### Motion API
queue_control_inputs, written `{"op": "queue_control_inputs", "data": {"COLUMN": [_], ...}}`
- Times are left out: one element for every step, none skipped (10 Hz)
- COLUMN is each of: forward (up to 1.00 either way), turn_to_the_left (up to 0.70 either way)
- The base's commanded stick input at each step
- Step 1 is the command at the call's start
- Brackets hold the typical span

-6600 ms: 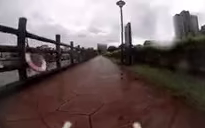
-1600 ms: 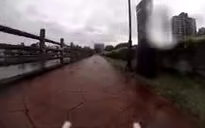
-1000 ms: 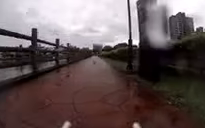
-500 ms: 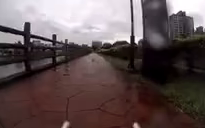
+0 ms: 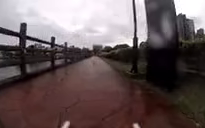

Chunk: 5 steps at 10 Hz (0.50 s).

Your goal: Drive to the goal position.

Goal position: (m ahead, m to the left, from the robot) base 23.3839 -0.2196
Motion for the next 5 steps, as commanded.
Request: {"op": "queue_control_inputs", "data": {"forward": [0.5, 0.5, 0.5, 0.5, 0.5], "turn_to_the_left": [0.31, 0.5, 0.5, 0.5, 0.36]}}
